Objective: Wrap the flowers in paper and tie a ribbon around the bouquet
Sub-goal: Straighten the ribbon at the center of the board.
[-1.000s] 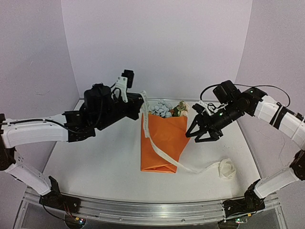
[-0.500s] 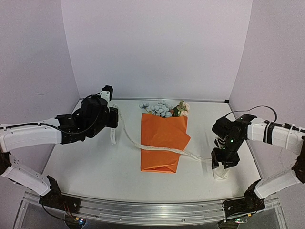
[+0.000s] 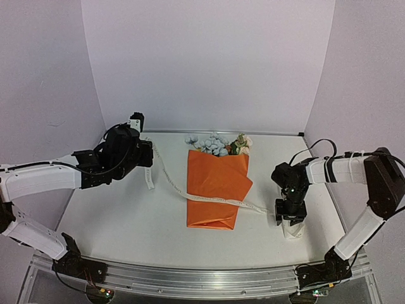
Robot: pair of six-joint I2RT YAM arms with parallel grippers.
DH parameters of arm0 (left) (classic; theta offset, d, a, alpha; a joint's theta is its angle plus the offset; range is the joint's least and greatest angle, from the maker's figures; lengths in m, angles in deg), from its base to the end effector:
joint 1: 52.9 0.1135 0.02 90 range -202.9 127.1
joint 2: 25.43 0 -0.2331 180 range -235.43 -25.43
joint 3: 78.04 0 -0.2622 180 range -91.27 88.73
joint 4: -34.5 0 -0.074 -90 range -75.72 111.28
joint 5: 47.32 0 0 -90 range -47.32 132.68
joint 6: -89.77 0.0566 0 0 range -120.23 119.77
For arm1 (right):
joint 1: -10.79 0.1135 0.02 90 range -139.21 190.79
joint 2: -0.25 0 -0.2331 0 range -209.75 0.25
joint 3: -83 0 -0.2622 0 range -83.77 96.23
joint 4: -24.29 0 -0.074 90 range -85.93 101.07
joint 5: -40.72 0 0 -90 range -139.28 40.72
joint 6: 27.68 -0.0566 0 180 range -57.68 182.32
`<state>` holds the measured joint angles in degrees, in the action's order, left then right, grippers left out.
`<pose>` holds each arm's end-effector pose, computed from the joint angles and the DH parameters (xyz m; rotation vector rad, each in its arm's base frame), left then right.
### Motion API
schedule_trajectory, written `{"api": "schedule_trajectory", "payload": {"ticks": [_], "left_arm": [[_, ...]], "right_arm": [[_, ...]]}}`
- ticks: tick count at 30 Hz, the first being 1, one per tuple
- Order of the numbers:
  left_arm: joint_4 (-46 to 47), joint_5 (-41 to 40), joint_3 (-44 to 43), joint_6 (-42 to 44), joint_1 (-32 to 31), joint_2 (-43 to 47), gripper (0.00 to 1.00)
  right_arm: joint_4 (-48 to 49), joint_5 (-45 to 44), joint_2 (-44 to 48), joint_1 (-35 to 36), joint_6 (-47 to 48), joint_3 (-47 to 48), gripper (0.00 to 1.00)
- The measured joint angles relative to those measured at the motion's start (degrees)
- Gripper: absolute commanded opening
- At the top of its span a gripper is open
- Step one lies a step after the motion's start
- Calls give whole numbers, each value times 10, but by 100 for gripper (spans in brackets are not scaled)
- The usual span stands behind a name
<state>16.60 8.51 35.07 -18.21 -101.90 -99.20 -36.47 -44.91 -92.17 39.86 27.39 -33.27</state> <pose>0.2371 -0.2243 0.2553 0.1475 1.9236 -0.1830 0.2261 0.1306 0.0901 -0.1583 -3.1034 -0.1084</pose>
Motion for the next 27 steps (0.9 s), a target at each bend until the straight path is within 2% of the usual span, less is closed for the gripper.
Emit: {"api": "schedule_trajectory", "payload": {"ticks": [2,5,6,10,14,20,27], "left_arm": [[-5,0,4,-1,4,4,0],[-16,-1,6,-1,11,9,0],[-18,-2,6,-1,13,9,0],[-33,-14,7,-1,25,11,0],[-58,-39,7,-5,51,17,0],[-99,-65,4,-11,126,36,0],[-122,-94,-28,12,170,73,0]], "right_arm": [[14,4,-14,-8,-7,-3,30],[30,16,-23,-18,-16,-4,2],[32,20,-23,-21,-15,-4,0],[44,44,-3,-49,-30,-17,0],[12,76,74,-106,-35,-14,0],[-67,102,183,-179,-14,109,0],[-168,43,227,-232,45,233,0]]}}
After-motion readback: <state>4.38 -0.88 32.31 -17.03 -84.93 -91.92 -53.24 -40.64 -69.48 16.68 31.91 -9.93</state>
